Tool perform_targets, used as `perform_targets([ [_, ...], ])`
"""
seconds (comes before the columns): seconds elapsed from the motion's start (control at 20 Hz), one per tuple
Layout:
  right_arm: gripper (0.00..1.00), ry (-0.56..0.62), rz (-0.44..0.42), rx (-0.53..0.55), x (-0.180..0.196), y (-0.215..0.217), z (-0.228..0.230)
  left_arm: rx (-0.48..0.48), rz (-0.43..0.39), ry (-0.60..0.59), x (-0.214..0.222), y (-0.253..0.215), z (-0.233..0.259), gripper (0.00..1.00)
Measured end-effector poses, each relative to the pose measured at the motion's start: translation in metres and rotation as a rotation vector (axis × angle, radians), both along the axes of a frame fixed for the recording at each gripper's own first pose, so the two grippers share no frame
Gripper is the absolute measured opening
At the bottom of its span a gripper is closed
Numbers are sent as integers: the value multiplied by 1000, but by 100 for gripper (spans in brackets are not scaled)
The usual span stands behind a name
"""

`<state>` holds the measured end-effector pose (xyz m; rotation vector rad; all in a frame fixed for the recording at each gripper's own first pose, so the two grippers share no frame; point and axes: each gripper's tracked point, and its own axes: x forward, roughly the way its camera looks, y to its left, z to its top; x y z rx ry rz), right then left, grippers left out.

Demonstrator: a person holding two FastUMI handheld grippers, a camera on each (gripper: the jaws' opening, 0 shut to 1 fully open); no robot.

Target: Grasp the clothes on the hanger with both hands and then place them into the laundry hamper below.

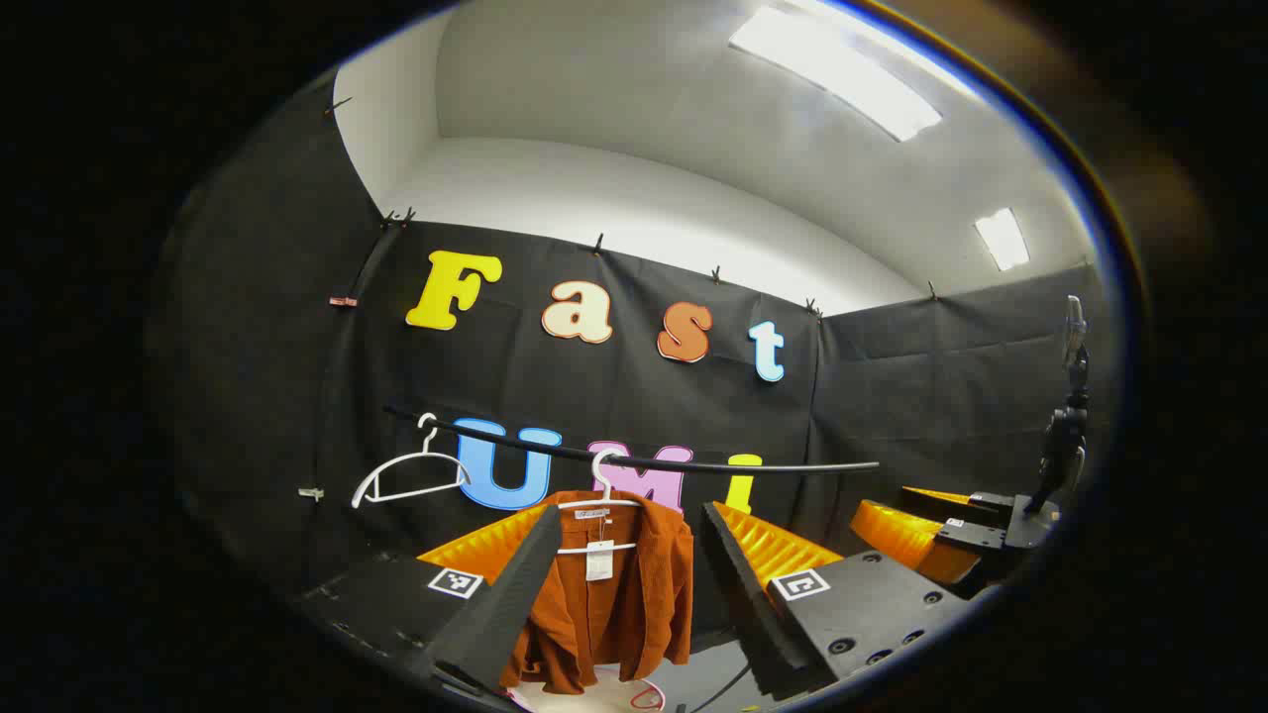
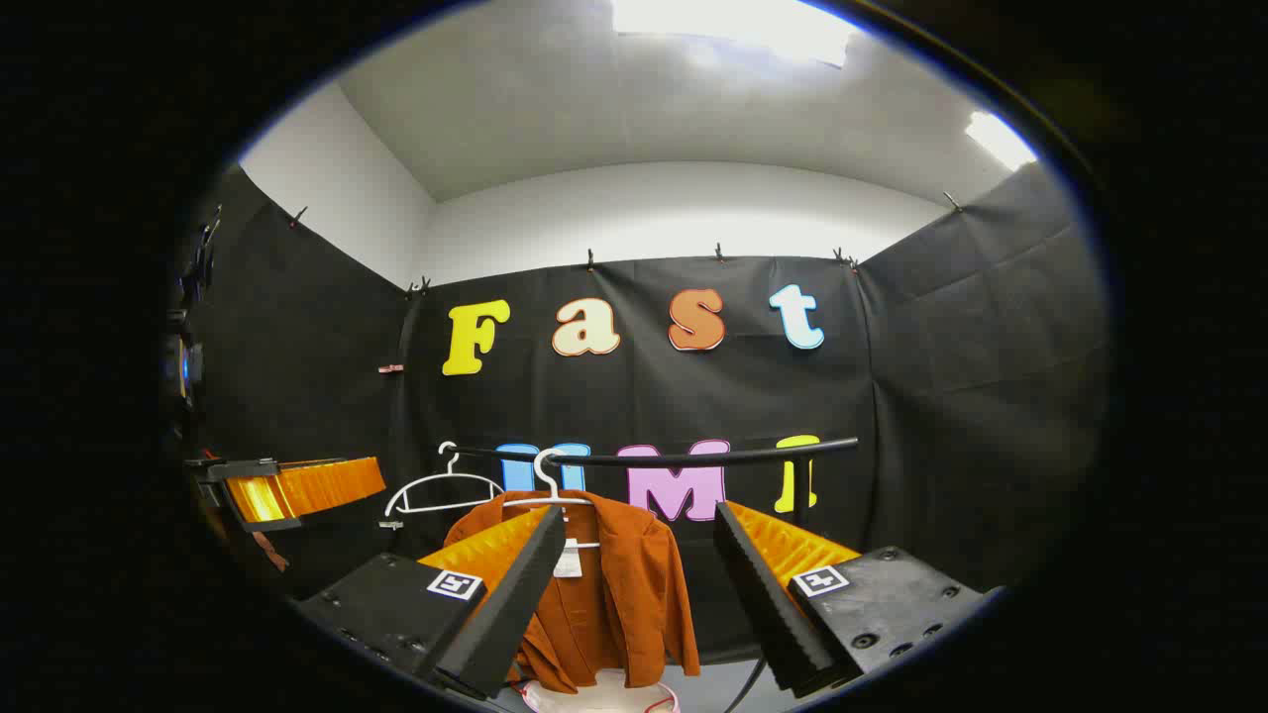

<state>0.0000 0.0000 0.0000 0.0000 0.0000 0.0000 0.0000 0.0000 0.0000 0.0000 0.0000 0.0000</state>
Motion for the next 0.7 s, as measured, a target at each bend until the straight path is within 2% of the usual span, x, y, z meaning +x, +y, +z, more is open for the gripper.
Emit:
perform_targets([
  [0.3,98,6,9,2,3,-1,-2,29,5,16,-6,-5,-4,90],
  [0.7,98,-11,4,13,-3,-1,4,-9,10,1,-10,-4,-3,90],
])
